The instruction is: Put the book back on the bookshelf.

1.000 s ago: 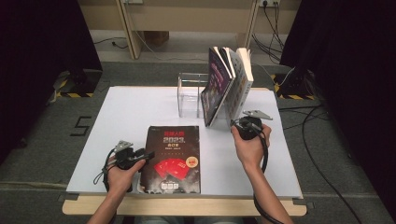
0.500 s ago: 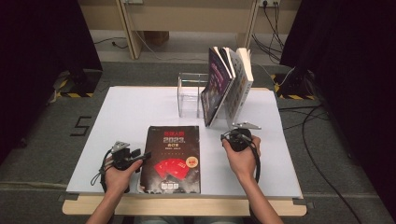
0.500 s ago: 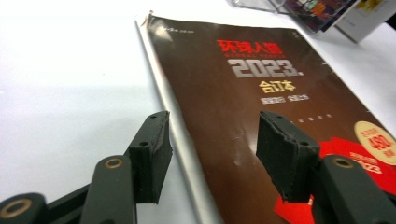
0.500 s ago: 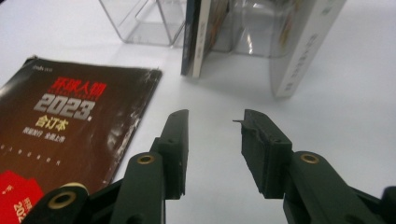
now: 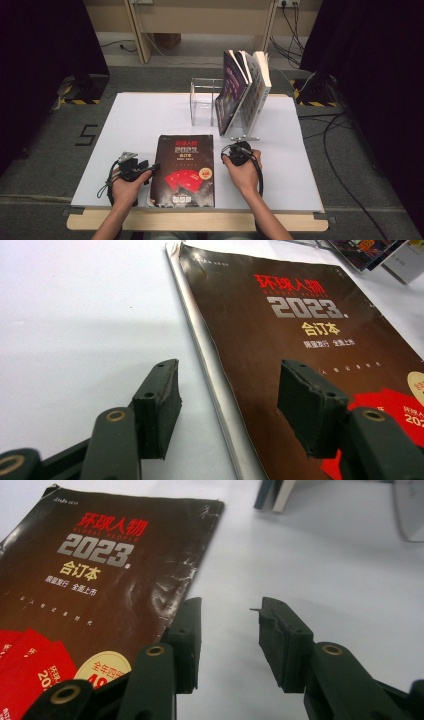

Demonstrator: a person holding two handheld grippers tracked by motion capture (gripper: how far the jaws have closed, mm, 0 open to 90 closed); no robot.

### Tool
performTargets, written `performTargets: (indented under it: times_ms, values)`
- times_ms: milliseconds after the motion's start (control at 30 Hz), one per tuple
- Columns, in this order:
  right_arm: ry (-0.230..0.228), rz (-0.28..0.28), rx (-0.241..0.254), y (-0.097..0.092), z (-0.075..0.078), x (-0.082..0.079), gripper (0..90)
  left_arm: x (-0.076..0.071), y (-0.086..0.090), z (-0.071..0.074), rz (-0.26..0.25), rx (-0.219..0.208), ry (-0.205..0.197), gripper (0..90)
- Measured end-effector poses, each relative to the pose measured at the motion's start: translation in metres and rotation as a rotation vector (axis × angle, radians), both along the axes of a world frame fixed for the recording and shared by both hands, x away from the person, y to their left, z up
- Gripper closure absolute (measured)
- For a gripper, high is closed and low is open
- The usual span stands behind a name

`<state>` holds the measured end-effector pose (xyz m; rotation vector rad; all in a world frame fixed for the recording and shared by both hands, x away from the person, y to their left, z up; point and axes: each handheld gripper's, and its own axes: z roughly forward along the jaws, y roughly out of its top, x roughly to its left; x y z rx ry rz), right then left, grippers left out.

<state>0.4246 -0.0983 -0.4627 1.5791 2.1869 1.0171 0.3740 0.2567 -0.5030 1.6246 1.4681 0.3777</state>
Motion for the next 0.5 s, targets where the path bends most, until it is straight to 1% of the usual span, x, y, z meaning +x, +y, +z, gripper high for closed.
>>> performTargets:
  times_ms: [200,233,267,333,400,500]
  values:
    - [0.039,0.019,0.008,0.013,-0.005,0.005,61.6,0.0,-0.001,0.0,-0.007,-0.005,-0.001,40.7]
    - [0.038,0.028,0.004,0.015,-0.007,0.007,61.6,0.0,-0.002,0.0,-0.008,-0.003,-0.002,40.7]
    - [0.049,0.025,0.008,0.016,-0.007,0.007,61.6,0.0,-0.002,0.0,-0.009,-0.001,-0.002,40.6]
    - [0.048,0.037,0.006,0.019,-0.009,0.008,61.5,0.0,-0.003,0.0,-0.012,-0.003,-0.002,40.4]
    - [0.065,0.042,0.014,0.022,-0.01,0.009,61.5,0.0,-0.004,0.0,-0.014,-0.002,-0.003,40.4]
    - [0.075,0.055,0.014,0.027,-0.013,0.01,61.4,0.0,-0.005,0.0,-0.018,0.001,-0.001,40.5]
